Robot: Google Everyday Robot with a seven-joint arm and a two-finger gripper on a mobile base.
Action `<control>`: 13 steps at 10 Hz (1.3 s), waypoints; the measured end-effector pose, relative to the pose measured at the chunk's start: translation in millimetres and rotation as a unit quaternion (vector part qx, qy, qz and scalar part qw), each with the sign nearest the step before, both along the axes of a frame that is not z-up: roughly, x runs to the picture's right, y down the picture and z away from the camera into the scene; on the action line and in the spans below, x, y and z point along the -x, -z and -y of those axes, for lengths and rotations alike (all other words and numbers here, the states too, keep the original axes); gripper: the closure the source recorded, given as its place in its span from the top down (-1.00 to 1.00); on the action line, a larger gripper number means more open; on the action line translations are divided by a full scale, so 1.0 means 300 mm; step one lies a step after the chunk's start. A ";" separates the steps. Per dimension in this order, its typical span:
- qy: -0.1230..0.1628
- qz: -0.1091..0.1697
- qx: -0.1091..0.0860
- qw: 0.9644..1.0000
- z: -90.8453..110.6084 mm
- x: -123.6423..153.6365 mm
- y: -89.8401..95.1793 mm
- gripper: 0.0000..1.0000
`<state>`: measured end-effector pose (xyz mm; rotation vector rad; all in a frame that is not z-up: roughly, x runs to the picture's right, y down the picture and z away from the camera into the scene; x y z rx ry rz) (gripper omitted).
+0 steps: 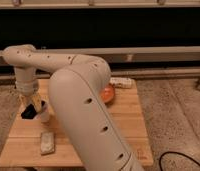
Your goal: Place the eraser in the ceramic cup
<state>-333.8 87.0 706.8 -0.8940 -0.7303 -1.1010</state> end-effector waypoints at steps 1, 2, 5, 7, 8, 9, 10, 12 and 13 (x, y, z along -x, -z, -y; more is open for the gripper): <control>-0.003 -0.007 -0.003 1.000 0.008 -0.015 0.008 0.06; -0.005 -0.009 -0.006 1.000 0.019 -0.036 0.014 0.27; 0.000 -0.001 -0.003 1.000 0.000 -0.024 0.016 0.60; -0.002 -0.004 -0.005 1.000 0.007 -0.039 0.014 0.60; -0.002 -0.004 -0.005 1.000 0.008 -0.040 0.016 0.60; 0.000 -0.003 -0.005 1.000 0.005 -0.039 0.017 0.60; 0.000 -0.002 -0.006 1.000 -0.004 -0.036 0.019 0.60; 0.000 -0.002 -0.006 1.000 -0.008 -0.037 0.023 0.60; 0.000 -0.002 -0.006 1.000 -0.007 -0.039 0.022 0.60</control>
